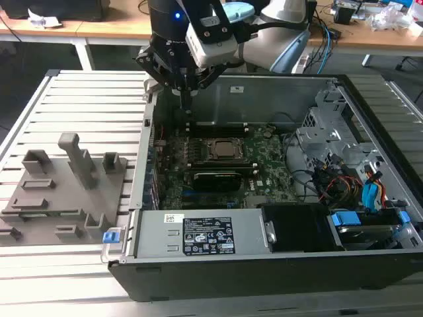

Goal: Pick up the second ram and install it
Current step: 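Reach for the second ram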

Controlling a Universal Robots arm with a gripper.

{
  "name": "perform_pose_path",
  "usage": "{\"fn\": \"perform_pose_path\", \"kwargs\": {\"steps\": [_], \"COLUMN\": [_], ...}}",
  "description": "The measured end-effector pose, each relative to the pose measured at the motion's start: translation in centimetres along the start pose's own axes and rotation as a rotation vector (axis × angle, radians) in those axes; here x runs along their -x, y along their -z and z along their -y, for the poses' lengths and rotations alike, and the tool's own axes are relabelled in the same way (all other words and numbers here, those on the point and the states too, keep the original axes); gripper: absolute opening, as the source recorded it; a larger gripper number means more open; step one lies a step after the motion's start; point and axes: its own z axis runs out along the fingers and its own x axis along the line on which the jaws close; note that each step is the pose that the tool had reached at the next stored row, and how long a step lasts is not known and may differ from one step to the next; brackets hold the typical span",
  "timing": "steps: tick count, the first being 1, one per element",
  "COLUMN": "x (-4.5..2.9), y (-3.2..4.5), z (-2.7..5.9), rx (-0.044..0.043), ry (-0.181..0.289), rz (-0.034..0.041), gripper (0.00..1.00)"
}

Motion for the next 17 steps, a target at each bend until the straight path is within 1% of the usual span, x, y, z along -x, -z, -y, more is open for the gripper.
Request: {"fn": "perform_pose_path", "kwargs": {"steps": [1, 2, 6, 7, 8, 11, 15, 16, 17], "x": [-0.03, -0.26, -3.08, -3.66, -4.0, -5.98, -7.96, -8.29, -8.83], "y": [0.0, 0.01, 0.09, 0.1, 0.1, 0.15, 0.18, 0.19, 0.2], "z": [0.0, 0.02, 0.23, 0.27, 0.3, 0.45, 0.59, 0.62, 0.66], "rx": [0.0001, -0.0001, 0.0, 0.0, 0.0001, 0.0, 0.0001, 0.0001, 0.0001], "ry": [0.0, 0.0, 0.0, 0.0, 0.0, 0.0, 0.0, 0.0, 0.0], "rz": [0.0, -0.0001, 0.0006, 0.0006, 0.0007, 0.0007, 0.0007, 0.0006, 0.0006], "gripper": [0.11, 0.11, 0.11, 0.11, 0.11, 0.11, 0.11, 0.11, 0.11]}}
